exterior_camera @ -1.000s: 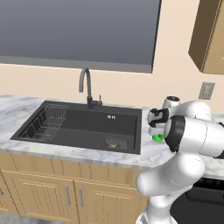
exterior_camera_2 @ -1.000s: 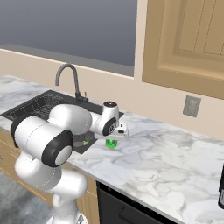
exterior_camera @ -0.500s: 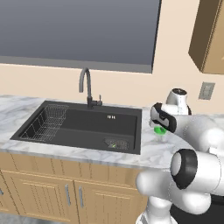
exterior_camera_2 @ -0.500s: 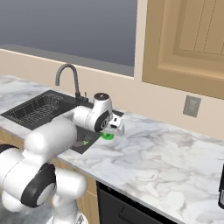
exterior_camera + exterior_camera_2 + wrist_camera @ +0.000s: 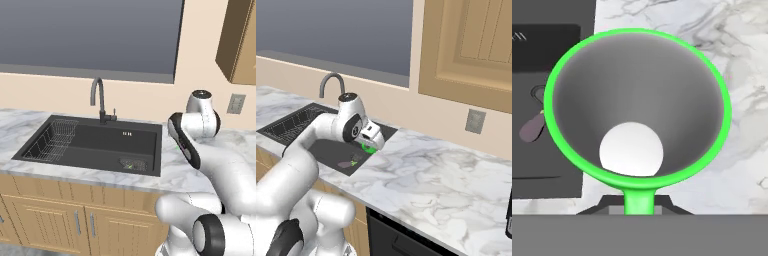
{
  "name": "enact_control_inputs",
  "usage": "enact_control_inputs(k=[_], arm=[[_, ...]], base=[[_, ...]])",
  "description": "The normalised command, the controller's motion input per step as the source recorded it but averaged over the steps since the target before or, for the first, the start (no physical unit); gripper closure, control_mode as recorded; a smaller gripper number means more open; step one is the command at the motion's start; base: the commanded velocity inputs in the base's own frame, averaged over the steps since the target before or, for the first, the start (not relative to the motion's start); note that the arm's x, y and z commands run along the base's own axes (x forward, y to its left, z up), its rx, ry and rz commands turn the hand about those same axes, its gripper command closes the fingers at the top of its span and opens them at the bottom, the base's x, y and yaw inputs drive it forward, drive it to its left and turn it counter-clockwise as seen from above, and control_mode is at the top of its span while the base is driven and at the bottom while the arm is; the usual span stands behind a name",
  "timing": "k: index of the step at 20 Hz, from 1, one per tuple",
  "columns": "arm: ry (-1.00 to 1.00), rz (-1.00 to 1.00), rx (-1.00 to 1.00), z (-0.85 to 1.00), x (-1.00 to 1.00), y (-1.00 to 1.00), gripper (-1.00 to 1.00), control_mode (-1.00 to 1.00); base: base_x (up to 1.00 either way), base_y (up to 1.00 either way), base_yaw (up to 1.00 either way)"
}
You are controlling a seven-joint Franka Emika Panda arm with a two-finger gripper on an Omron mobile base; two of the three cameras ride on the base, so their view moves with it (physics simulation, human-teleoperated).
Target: Clear the mugs and bowl far away from the sink.
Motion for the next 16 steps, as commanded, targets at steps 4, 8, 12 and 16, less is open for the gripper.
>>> enact_control_inputs(k=[4,8,12,16], arm=[[0.2,-0.15,0.0,0.71,-0.3,0.0,1.0,-1.0],[0.16,-0.02,0.0,0.62,-0.37,0.01,1.0,-1.0],[0.05,0.04,0.01,0.42,-0.57,0.0,1.0,-1.0],[-0.13,0.13,0.0,0.35,-0.73,0.0,1.0,-1.0]], base=[[0.0,0.0,0.0],[0.0,0.0,0.0],[0.0,0.0,0.0],[0.0,0.0,0.0]])
